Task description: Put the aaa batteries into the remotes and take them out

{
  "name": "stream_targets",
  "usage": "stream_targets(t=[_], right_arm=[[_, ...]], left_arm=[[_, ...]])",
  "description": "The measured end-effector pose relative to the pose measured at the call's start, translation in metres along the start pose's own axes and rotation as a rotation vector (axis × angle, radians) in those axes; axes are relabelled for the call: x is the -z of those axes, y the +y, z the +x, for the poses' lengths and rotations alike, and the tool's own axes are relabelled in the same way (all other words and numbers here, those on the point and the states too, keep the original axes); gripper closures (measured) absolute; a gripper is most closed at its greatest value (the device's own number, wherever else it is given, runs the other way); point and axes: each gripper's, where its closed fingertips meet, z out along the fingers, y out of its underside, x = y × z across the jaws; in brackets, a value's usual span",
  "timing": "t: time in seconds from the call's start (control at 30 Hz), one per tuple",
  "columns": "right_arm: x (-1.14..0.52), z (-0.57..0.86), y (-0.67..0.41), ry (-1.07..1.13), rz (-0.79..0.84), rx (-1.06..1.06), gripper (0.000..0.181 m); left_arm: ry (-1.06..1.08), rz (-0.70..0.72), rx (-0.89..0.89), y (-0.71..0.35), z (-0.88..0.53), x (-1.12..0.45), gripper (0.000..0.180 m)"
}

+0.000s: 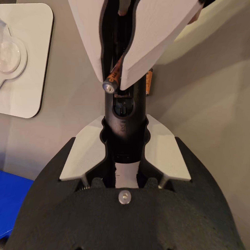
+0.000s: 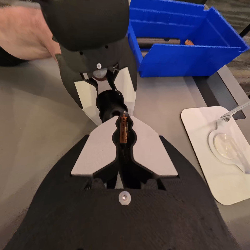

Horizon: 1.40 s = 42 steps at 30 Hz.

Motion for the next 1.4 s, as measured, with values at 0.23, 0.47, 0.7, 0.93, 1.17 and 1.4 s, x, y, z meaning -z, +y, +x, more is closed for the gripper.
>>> stream_targets(t=[0.23,0.47,0.7,0.93,1.17,1.4], right_arm=[[-0.004,-0.001,0.008,0.001,-0.054,0.061,0.170],[0.000,-0.006,0.016,-0.068,-0.102,0.131,0.170],[0.001,-0.010,0.017,-0.186,-0.087,0.112,0.170],[0.003,-0.011,0.017,-0.238,-0.107,0.093,0.170],[0.005,-0.014,0.019,-0.278,-0.191,0.116,0.161],[-0.004,-0.016,0.019,-0.305,-0.310,0.168,0.171]], left_arm=[[-0.004,-0.001,-0.010,-0.004,0.003,0.000,0.126],[0.032,0.044,-0.003,-0.009,0.006,0.003,0.126],[0.053,0.086,-0.015,-0.013,0.008,0.003,0.126],[0.048,0.095,-0.020,-0.014,0.007,0.003,0.126],[0.048,0.087,-0.025,-0.014,0.008,0.003,0.126],[0.038,0.061,-0.030,-0.011,0.007,0.001,0.126]])
